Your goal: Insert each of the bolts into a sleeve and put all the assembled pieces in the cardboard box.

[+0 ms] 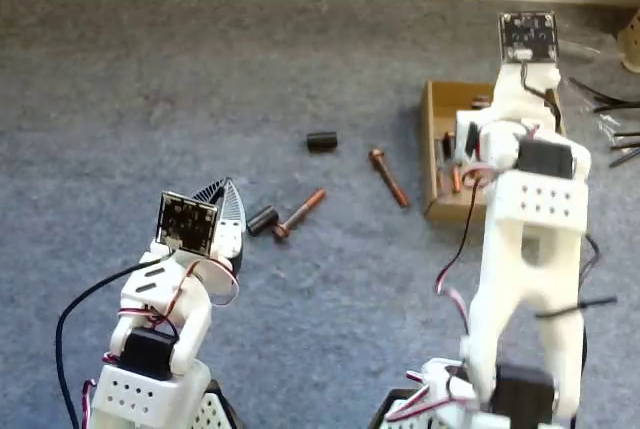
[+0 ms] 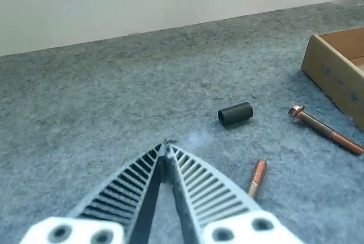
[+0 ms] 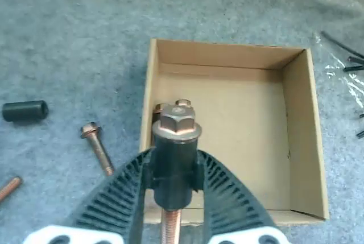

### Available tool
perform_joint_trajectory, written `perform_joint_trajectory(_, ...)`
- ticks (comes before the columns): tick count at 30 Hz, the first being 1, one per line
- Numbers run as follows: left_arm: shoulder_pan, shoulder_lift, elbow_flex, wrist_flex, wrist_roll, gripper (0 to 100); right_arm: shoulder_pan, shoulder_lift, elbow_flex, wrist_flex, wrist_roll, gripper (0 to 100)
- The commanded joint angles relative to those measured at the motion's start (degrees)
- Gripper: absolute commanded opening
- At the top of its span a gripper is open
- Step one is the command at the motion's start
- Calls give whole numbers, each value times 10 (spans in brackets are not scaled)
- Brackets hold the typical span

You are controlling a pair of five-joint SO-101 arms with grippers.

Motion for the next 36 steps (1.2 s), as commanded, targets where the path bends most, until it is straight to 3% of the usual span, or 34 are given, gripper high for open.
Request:
perform_joint_trajectory(1, -8, -7, -5, -15, -4, 6, 14, 53, -82, -3, 10, 7)
perform_joint_trajectory(8, -8, -7, -5, -14, -4, 7, 14, 187, -112, -34, 12, 80)
perform_joint_trajectory(17, -8, -7, -5, -14, -4, 7, 21, 268, -112, -114, 35, 84)
perform_joint_trajectory(36, -8, -7, -5, -16, -4, 7, 9, 262, -112, -114, 35, 84)
